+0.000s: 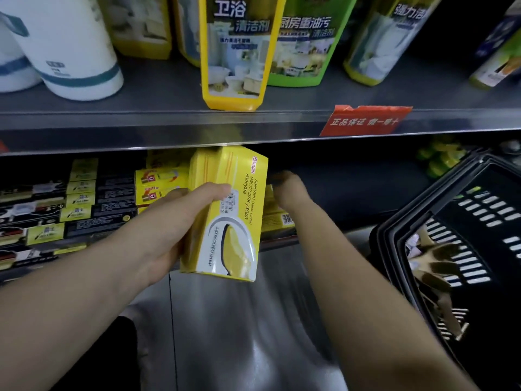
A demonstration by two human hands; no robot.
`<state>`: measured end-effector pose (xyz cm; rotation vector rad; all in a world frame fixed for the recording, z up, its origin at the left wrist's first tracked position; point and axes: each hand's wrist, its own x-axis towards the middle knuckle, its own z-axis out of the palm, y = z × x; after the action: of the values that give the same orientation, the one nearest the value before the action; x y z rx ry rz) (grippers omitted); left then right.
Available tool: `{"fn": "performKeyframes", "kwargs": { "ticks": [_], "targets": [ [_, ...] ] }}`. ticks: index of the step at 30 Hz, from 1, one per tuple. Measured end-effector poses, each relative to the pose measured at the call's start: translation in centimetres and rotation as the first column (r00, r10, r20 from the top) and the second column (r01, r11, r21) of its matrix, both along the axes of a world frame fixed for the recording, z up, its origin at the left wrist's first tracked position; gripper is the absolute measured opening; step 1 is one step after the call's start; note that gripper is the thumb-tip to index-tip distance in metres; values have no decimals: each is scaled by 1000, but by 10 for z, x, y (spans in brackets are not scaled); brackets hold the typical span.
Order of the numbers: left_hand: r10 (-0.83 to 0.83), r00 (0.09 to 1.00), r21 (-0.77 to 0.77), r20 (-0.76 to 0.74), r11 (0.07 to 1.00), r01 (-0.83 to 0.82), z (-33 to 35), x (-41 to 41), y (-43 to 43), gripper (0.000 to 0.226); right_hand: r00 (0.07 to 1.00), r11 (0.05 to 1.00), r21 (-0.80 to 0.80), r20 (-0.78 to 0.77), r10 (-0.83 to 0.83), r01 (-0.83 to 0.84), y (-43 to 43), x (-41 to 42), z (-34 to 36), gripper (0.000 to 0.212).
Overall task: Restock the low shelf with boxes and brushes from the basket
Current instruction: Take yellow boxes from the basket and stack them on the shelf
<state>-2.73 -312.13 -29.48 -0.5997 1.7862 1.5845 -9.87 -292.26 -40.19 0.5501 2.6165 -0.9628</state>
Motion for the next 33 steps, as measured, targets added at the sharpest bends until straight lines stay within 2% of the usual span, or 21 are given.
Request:
{"fn": "performKeyframes", "kwargs": {
  "ticks": [2, 4, 6, 9, 13, 16, 19, 21, 23, 25, 26, 27, 29, 31, 33],
  "targets": [
    [-72, 997, 25, -38, 997, 73, -4, 6, 0, 55, 966, 907, -347, -4, -257, 240, -8, 14, 28, 31],
    [-57, 997, 95, -50, 994, 61, -8, 14, -5, 66, 947, 785, -541, 72, -313, 301, -15, 31, 57, 28],
    [-8, 999, 139, -48, 990, 15, -9, 17, -5, 64, 950, 700, -647, 143, -276, 301, -21, 50, 81, 35],
    [-10, 999, 173, -35, 985, 16, -6, 21, -1, 60, 969, 626, -740, 168, -181, 245, -29, 88, 98, 47],
    [-19, 999, 277, -28, 961, 26, 0, 24, 5, 66, 995, 656, -752, -2, -104, 67, -41, 130, 99, 19],
    [67, 997, 250, -42, 967, -54, -3, 25, 6, 41, 990, 610, -787, 6, -142, 92, -40, 135, 99, 18],
    [111, 993, 219, -46, 971, -99, -8, 26, 4, 18, 971, 545, -811, 116, -208, 213, -31, 125, 99, 24],
    [120, 991, 180, -57, 978, -108, -10, 26, 2, 18, 956, 630, -727, 128, -265, 272, -22, 109, 99, 24],
    [131, 988, 147, -84, 982, -118, -10, 25, -2, 16, 956, 795, -542, 62, -286, 274, -10, 84, 97, 22],
    [140, 983, 118, -119, 985, -126, -12, 22, -7, 24, 986, 967, -191, 8, -167, 166, 1, 56, 91, 26],
    [147, 980, 107, -135, 985, -133, -13, 19, -9, 31, 997, 997, 6, 15, -80, 80, 4, 44, 88, 34],
    [151, 977, 103, -148, 985, -137, -13, 17, -12, 36, 1000, 986, 169, 28, 3, -7, 6, 32, 84, 41],
    [161, 973, 109, -167, 983, -144, -15, 12, -16, 38, 981, 903, 385, 49, 188, -193, 6, 13, 75, 51],
    [166, 970, 111, -180, 983, -147, -16, 9, -19, 38, 925, 769, 525, 107, 366, -365, 4, -3, 61, 58],
    [155, 969, 108, -192, 985, -136, -19, 6, -21, 41, 874, 665, 594, 147, 464, -453, 3, -17, 44, 60]
  ]
}}
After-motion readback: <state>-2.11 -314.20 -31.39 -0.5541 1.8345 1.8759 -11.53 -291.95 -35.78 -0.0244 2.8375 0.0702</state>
